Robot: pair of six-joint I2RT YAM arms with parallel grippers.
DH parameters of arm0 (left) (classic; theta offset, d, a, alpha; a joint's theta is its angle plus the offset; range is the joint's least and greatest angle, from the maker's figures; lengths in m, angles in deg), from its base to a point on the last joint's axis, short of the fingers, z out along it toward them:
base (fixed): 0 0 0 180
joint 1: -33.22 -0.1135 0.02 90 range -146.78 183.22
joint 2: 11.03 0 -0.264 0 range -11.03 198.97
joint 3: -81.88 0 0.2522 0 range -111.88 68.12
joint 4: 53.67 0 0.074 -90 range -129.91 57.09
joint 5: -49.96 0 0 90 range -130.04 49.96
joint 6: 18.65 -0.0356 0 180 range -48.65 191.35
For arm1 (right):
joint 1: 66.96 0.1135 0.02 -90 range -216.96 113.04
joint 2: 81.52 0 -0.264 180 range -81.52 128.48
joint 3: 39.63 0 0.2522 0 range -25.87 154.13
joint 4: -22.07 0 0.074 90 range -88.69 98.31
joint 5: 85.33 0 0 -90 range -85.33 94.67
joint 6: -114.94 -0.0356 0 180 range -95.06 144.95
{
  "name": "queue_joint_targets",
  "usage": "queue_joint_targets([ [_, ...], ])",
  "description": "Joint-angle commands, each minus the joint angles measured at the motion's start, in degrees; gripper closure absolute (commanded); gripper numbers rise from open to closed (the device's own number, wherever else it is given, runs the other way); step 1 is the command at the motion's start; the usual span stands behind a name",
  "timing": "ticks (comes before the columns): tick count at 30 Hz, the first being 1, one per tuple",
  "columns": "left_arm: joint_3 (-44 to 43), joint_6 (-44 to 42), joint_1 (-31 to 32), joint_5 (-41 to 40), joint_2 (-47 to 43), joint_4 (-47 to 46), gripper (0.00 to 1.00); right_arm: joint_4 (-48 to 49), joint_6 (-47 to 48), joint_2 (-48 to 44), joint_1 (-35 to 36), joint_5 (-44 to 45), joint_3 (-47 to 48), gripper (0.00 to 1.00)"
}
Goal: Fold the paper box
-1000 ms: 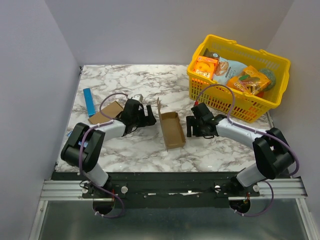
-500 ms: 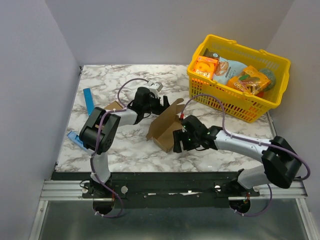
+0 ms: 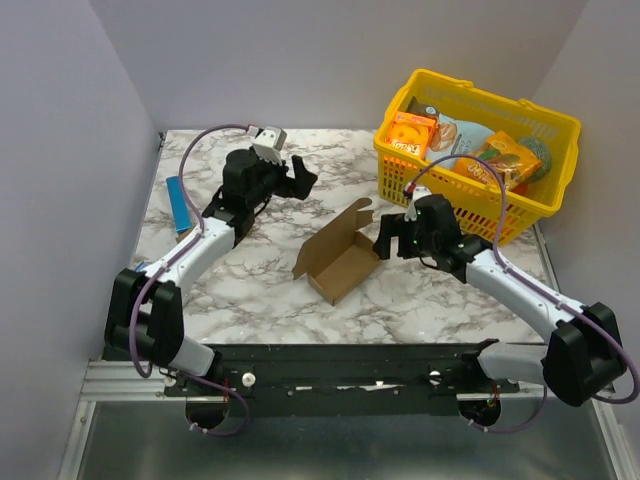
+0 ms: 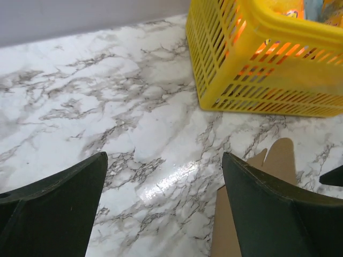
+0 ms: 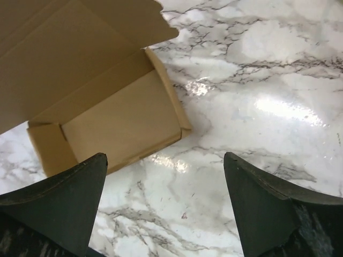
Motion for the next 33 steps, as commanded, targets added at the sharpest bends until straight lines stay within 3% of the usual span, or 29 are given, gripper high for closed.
queue_joint_targets([
  [1, 2.69, 1.74, 0.67, -13.30, -1.72, 14.51, 0.06, -1.09, -0.74, 4.24, -0.84, 5.53, 2.19, 0.05],
  [5, 17.26, 9.29, 0.67, -24.63, -13.64, 13.55, 0.05, -0.94, -4.63, 3.54, -0.84, 12.84, -3.34, 0.07],
  [7, 20.53, 11.86, 0.75, -26.93, -17.70, 15.65, 0.05, 0.11, -4.81, 4.06, -1.19, 13.64, -3.70, 0.06],
  [17, 34.69, 23.55, 3.30, -25.11, -32.03, 29.54, 0.06, -0.32, -6.92, 17.33, -4.36, 18.03, 8.59, 0.07],
  [23, 44.10, 35.33, 11.12, -24.57, -41.88, 32.19, 0.08, 0.65, -7.18, 24.36, -4.54, 22.78, 13.08, 0.07],
  [29, 46.56, 39.46, 15.34, -22.38, -39.54, 26.48, 0.09, 0.74, -7.01, 27.72, -4.45, 19.54, 12.92, 0.10],
  [33, 47.44, 41.13, 15.96, -20.01, -34.88, 15.96, 0.09, 1.62, -7.01, 24.73, -3.84, 13.58, 8.96, 0.11],
])
